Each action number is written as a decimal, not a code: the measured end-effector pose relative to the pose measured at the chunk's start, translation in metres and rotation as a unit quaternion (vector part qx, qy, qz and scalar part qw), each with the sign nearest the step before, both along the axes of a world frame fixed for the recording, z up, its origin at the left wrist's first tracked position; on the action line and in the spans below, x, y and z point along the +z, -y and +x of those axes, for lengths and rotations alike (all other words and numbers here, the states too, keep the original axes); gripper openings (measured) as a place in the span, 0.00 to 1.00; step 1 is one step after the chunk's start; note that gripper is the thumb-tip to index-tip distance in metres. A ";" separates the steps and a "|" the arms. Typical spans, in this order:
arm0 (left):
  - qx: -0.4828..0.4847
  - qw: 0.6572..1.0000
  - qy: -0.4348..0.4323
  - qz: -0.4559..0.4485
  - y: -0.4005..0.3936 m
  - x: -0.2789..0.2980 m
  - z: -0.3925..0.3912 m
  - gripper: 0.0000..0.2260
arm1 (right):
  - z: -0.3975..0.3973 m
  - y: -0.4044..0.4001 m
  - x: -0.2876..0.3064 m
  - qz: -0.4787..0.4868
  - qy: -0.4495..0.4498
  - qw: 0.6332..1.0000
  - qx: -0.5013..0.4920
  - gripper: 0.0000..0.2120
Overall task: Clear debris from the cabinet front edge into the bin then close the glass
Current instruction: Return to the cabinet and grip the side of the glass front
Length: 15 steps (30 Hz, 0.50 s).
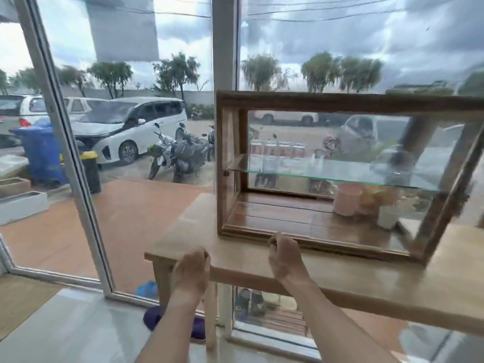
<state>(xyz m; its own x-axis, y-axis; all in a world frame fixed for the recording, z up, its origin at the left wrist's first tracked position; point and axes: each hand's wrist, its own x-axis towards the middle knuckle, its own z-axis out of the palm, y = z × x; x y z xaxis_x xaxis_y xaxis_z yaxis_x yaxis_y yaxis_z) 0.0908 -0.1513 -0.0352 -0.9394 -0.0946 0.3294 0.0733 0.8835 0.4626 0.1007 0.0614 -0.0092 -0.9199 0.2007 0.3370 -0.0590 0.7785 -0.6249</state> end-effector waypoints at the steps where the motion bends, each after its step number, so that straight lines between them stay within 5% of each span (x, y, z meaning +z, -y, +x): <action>1: -0.011 1.000 0.004 -0.007 -0.018 0.005 -0.001 0.10 | 0.004 -0.017 0.002 0.000 -0.002 1.000 -0.018 0.10; 8: -0.113 0.993 -0.016 0.014 -0.126 0.024 -0.002 0.06 | 0.040 -0.122 0.017 -0.006 -0.029 0.993 -0.112 0.11; 15: -0.147 0.986 0.002 -0.082 -0.169 0.010 -0.003 0.08 | 0.065 -0.192 0.052 0.001 -0.088 0.976 -0.201 0.07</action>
<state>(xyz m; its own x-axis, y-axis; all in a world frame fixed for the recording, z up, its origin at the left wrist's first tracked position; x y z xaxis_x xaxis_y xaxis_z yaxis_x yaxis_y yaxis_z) 0.0879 0.0178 -0.0250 -0.9192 0.2369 0.3145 0.3366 0.8872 0.3155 0.1653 0.2532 0.0431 -0.6952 0.5326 0.4828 0.1451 0.7618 -0.6314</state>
